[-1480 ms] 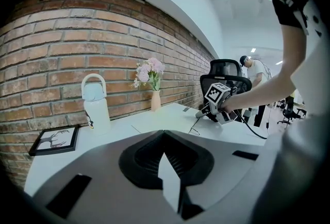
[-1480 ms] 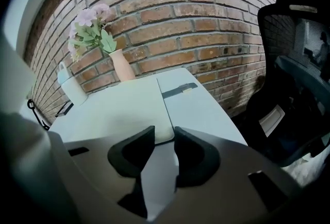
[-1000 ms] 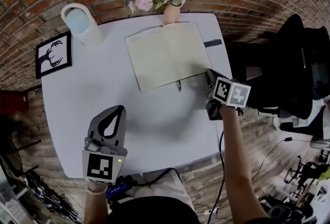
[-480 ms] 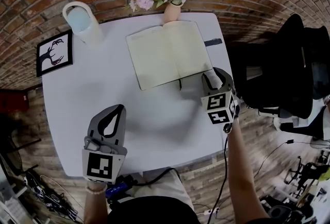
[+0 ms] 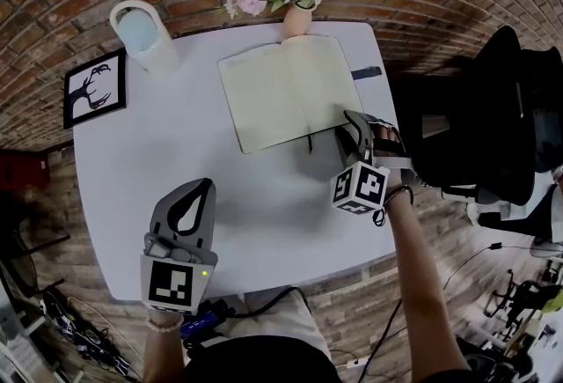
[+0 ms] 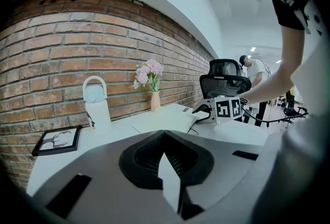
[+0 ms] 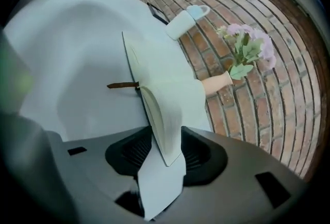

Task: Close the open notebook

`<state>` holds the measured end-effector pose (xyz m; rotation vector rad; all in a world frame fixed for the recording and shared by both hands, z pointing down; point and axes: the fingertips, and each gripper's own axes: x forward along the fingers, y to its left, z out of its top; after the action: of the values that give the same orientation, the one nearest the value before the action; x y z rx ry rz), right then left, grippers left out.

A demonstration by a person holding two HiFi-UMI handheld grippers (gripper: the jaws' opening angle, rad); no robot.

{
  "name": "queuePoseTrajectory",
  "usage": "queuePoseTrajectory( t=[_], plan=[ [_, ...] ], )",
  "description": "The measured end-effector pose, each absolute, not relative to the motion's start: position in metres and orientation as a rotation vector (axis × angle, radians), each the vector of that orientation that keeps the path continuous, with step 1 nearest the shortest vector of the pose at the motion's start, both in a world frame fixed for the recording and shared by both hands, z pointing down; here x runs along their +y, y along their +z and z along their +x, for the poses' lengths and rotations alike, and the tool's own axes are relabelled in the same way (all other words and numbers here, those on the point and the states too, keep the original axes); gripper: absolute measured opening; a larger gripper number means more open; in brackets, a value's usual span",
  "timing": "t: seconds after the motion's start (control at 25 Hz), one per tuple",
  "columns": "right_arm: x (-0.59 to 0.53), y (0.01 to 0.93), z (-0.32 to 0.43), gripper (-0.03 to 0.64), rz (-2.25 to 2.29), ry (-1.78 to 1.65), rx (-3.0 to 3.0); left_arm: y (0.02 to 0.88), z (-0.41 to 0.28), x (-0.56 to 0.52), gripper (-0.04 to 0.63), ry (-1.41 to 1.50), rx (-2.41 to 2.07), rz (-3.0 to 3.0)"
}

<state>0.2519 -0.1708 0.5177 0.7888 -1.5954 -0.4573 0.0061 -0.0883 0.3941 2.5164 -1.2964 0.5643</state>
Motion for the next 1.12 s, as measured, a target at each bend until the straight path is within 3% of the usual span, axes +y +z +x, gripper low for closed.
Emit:
queuePoseTrajectory(
  t=[0.56, 0.76, 1.12],
  plan=[
    [-0.171, 0.524, 0.249, 0.167, 0.622, -0.593, -1.522, 0.396, 0.008, -0.089, 0.017, 0.567, -1.297, 2.515],
    [-0.161, 0.532, 0.249, 0.054, 0.565, -0.637, -1.510, 0.396, 0.012, -0.089, 0.017, 0.556, -1.293, 2.522],
    [-0.161, 0.523, 0.249, 0.046, 0.640, -0.715, -1.466, 0.394, 0.031, -0.103, 0.018, 0.650, -1.342, 2.627]
  ],
)
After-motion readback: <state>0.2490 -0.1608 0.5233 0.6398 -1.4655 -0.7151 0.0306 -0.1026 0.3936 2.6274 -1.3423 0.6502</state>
